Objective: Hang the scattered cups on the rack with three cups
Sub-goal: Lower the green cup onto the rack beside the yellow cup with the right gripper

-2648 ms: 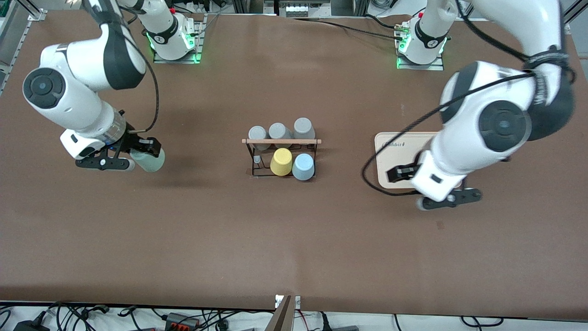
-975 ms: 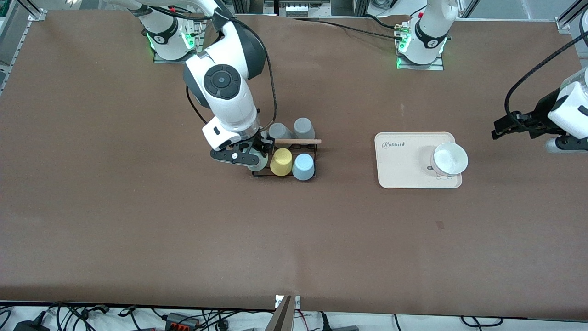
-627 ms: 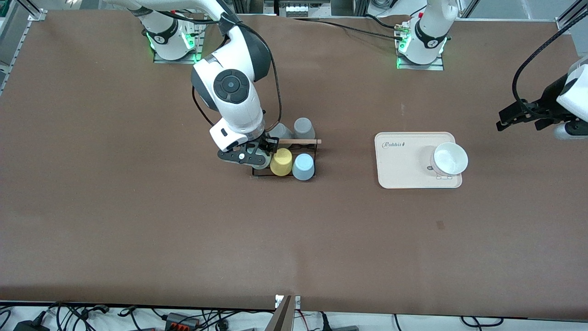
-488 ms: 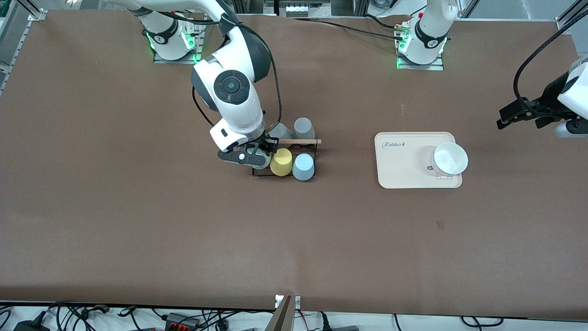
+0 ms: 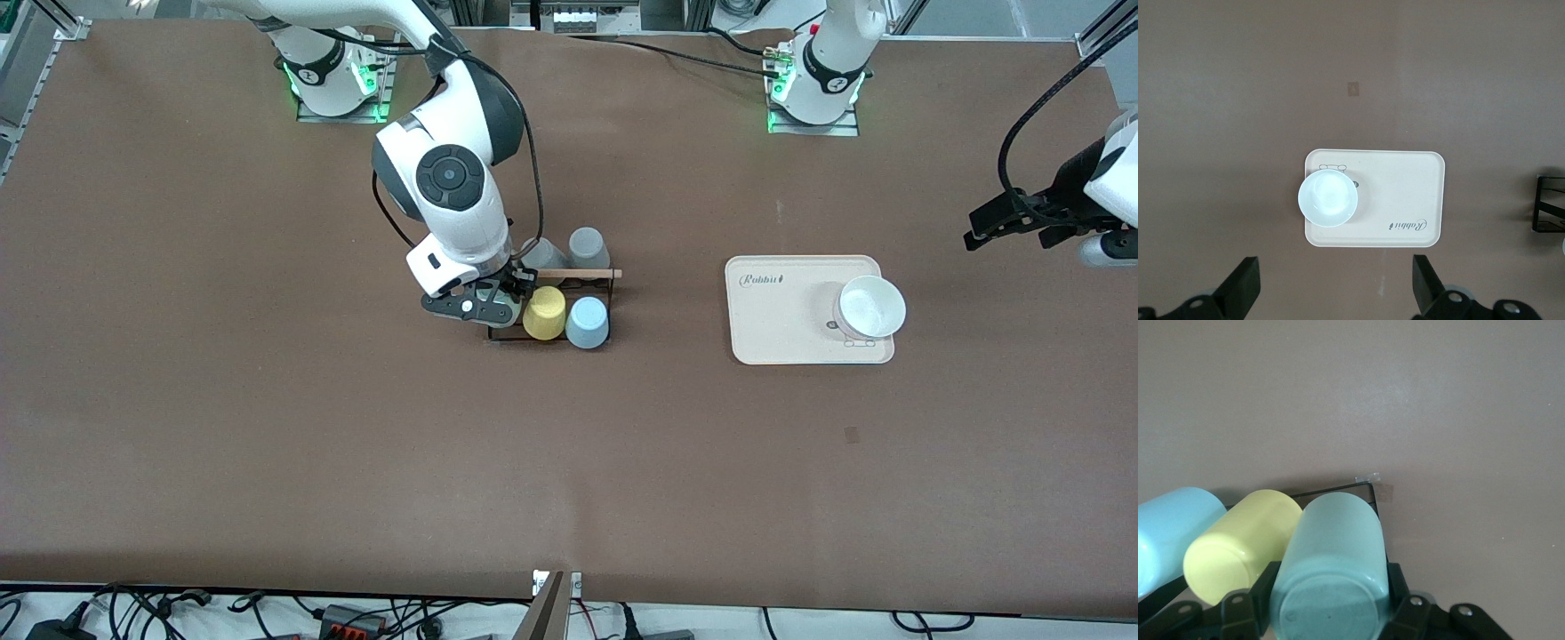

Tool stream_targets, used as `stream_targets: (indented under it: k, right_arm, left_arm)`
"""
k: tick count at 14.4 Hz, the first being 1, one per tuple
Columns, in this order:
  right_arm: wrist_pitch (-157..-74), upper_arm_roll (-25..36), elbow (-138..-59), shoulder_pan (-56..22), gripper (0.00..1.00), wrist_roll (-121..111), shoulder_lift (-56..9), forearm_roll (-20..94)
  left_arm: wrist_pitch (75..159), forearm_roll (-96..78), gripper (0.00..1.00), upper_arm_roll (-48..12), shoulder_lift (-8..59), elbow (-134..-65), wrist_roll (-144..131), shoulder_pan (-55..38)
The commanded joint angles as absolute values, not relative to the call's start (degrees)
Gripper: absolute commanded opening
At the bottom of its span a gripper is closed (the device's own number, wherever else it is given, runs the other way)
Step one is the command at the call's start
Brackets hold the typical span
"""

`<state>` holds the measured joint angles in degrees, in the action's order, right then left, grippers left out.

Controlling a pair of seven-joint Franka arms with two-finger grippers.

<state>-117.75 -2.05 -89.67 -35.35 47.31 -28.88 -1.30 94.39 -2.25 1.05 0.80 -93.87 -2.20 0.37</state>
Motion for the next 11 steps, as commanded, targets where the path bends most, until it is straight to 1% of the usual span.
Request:
stream_targets:
  k: [1,4,5,6,8,9,10,11]
  right_arm:
    - [-118.2,-2.2,-90.4,-35.2,0.25,47.4,-29.3,-1.7]
    - [-118.4,-2.2,-90.4,-35.2,0.25,47.4,-30.1,-1.8]
    - [-118.4,-2.2,-90.7,-35.2,0.27,47.4,-30.1,-1.8]
    - [-118.4,-2.2,-90.7,-35.2,0.33,47.4,-30.1,-1.8]
    - [-118.4,-2.2,-90.7,-35.2,0.4,47.5,-30.1,-1.8]
    - [-118.4,-2.2,-90.7,-35.2,0.46,47.5,-30.1,-1.8]
    - [-118.3,-2.2,-90.7,-35.2,0.58,47.5,-30.1,-1.8]
    - [-118.4,-2.2,-90.7,-35.2,0.72,47.6,-30.1,-1.8]
  left_arm:
    - [95.8,-1.9,1.0,1.0,1.1,-93.8,-2.9,0.4]
    - [95.8,-1.8,1.0,0.9,0.9,-93.8,-2.8,0.4]
    - [95.3,-1.8,1.0,0.9,0.9,-93.7,-2.3,0.4]
    - [94.9,-1.8,1.0,0.9,0.8,-93.6,-2.0,0.4]
    - [94.6,-1.8,1.0,0.9,0.9,-93.2,-2.0,0.3]
    - [94.6,-1.7,1.0,0.9,0.9,-93.1,-2.1,0.3]
    - [94.6,-1.7,1.0,0.9,1.0,-93.1,-2.1,0.3]
    - [94.6,-1.7,1.0,0.9,1.0,-93.1,-2.1,0.3]
